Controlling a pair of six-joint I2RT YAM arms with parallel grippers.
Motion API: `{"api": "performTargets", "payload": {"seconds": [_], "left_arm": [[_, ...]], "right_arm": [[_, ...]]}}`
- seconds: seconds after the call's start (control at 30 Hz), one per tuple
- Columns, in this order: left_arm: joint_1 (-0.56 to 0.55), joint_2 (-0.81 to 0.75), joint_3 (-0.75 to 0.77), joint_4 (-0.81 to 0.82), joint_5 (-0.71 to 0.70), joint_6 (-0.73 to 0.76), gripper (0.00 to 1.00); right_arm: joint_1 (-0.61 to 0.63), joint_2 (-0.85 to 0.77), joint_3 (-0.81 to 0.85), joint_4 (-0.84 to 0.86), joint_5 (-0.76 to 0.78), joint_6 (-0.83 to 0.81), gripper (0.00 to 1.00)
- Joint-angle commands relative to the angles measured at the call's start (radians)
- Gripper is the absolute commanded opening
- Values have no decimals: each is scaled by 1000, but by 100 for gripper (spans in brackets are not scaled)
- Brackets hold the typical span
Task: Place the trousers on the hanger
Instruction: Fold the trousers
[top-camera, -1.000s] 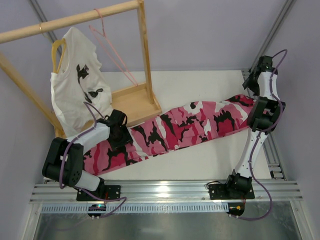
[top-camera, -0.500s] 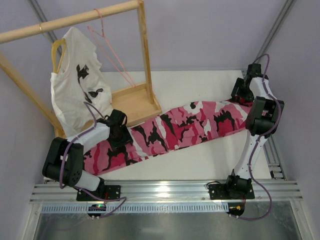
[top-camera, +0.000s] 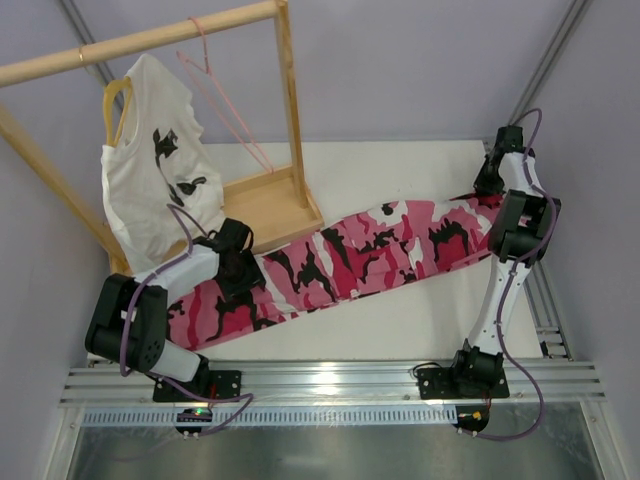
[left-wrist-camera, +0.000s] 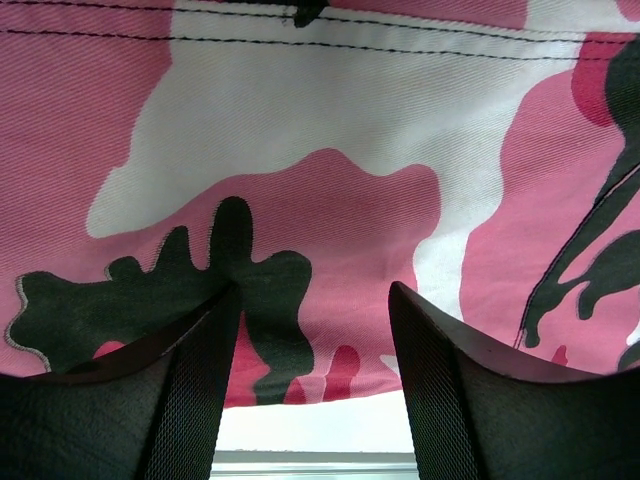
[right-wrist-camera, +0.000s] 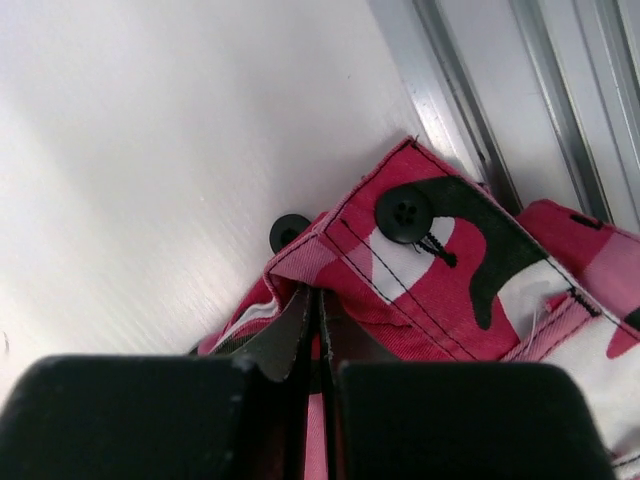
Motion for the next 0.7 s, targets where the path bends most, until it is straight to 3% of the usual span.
{"api": "performTargets", "payload": {"seconds": [0.0,0.17,0.4,0.47,0.5,0.6,0.67], "left_arm": [[-6,132,-115,110,27,-9,62],[-6,137,-123,125,31,-17,63],[-6,160,-124,129,34,-20,63],[-6,143,-111,110,26,-20,63],[-6,131,-98,72,3,-18,64],[-6,10,-46,8,-40,-3,67],[-7,-36,-23,-13,-40,-4,67]], "right_arm": [[-24,22,108,22,106,89,4],[-78,-20,40,111,85,226,4],[-92,-40,28,127,74,249,5],[-93,-71,3,147,-22,235,20],[-86,-86,-9,163,-44,206,32],[-51,-197,-108,151,-130,151,43],[-27,-267,-182,165,-162,139,45]]}}
